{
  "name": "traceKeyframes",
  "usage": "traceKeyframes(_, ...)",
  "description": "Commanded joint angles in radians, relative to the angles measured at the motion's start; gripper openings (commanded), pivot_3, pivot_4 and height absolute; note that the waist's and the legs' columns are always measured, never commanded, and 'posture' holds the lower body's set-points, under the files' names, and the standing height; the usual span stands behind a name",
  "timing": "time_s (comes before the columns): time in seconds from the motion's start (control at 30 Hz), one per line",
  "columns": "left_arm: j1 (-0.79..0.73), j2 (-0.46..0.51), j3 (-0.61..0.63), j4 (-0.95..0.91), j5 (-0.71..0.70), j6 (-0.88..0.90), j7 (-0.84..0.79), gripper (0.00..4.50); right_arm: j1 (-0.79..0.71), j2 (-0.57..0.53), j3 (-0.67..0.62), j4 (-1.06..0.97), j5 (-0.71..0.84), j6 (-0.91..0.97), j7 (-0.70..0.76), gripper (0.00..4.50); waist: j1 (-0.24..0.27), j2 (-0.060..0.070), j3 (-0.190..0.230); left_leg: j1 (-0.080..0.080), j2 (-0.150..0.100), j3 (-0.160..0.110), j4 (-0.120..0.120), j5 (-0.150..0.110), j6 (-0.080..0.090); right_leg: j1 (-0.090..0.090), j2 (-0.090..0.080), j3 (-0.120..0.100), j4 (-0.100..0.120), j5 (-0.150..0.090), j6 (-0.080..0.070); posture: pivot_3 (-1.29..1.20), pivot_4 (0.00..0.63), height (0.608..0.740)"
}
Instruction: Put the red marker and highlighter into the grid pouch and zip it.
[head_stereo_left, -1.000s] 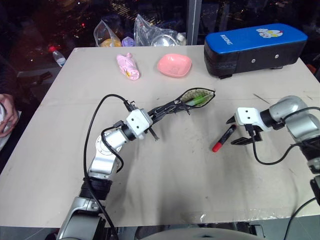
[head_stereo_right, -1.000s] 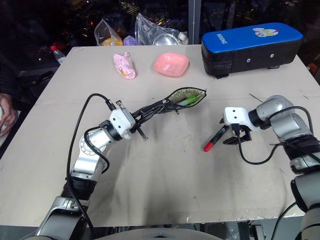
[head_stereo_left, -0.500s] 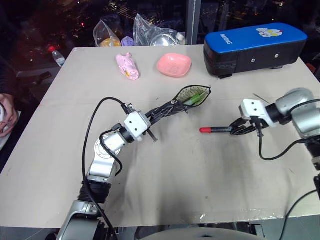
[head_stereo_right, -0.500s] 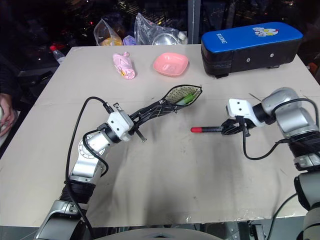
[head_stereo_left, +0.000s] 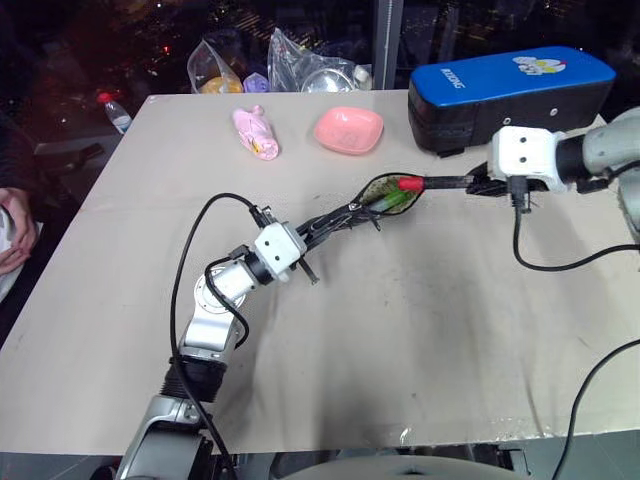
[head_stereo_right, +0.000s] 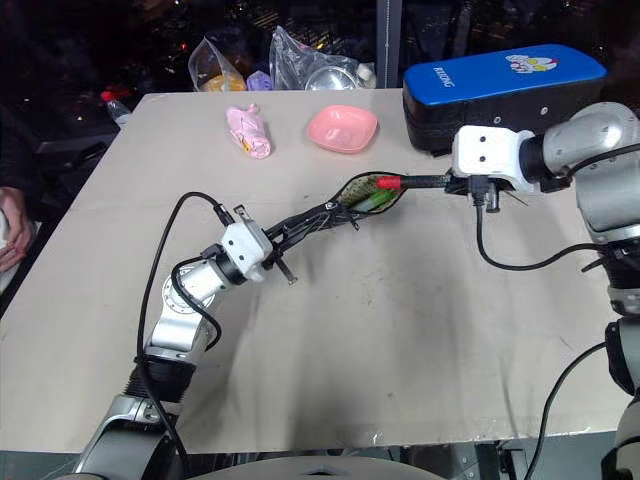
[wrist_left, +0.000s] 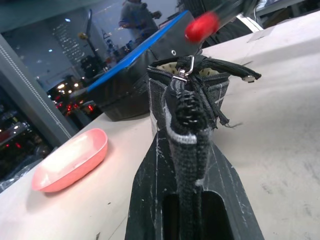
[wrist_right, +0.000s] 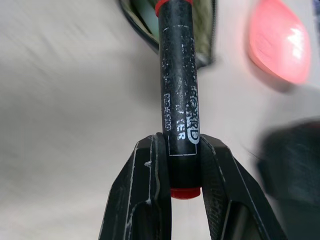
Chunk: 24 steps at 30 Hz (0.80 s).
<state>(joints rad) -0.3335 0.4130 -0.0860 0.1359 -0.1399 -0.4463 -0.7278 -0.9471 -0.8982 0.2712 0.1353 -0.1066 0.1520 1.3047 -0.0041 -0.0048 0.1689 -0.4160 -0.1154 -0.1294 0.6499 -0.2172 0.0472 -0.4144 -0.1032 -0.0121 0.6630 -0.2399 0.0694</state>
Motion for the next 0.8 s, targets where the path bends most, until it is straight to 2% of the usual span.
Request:
traceKeyframes(0.03, -0.026, 0.003, -0.004, -0.005, 0.008, -0.047, -0.014, 0.00, -0.059, 0.040, 0.054, -0.033, -0.092, -0.070, -0.040, 0.31, -0.005, 0.000, 0.000, 0.000, 0.000, 0.000, 0.000, 0.000, 0.000, 0.000, 0.000, 0.000, 0.000, 0.000, 0.000, 0.00, 0.150, 0.734)
traceKeyframes(0.3, -0.030, -0.012, -0.004, -0.017, 0.013, -0.038, -0.008, 0.00, -0.104, 0.169, 0.153, -0.018, -0.203, -0.174, -0.085, 0.31, -0.008, 0.000, 0.000, 0.000, 0.000, 0.000, -0.001, 0.000, 0.000, -0.001, 0.000, 0.000, 0.000, 0.000, 0.000, 0.00, 0.150, 0.734)
traceKeyframes(0.47, -0.026, -0.018, -0.006, -0.030, 0.018, -0.034, -0.003, 0.00, -0.091, 0.275, 0.146, -0.079, -0.171, -0.110, -0.081, 0.31, -0.008, 0.000, 0.000, 0.000, 0.000, 0.000, -0.001, 0.000, 0.000, -0.001, 0.001, 0.000, 0.001, 0.000, 0.000, 0.00, 0.150, 0.734)
traceKeyframes(0.63, -0.018, -0.022, -0.003, -0.039, 0.016, -0.023, 0.009, 0.00, -0.072, 0.286, 0.114, -0.119, -0.125, -0.048, -0.044, 0.31, -0.005, 0.000, 0.000, 0.000, 0.000, -0.001, 0.000, 0.000, 0.000, -0.001, 0.001, 0.000, 0.000, 0.000, 0.000, 0.00, 0.150, 0.734)
traceKeyframes(0.67, -0.017, -0.023, -0.003, -0.039, 0.015, -0.021, 0.011, 0.00, -0.069, 0.278, 0.106, -0.129, -0.113, -0.026, -0.029, 1.31, -0.005, 0.000, 0.000, 0.000, 0.000, -0.001, 0.000, 0.000, 0.000, -0.001, 0.001, 0.000, 0.000, 0.000, 0.000, 0.00, 0.150, 0.734)
traceKeyframes(0.8, -0.015, -0.026, -0.001, -0.045, 0.014, -0.013, 0.012, 0.00, -0.070, 0.250, 0.052, -0.134, -0.083, 0.034, -0.048, 3.14, -0.007, 0.000, 0.000, 0.000, 0.000, -0.001, 0.000, 0.000, 0.000, -0.001, 0.001, 0.000, 0.001, 0.000, 0.000, 0.00, 0.150, 0.734)
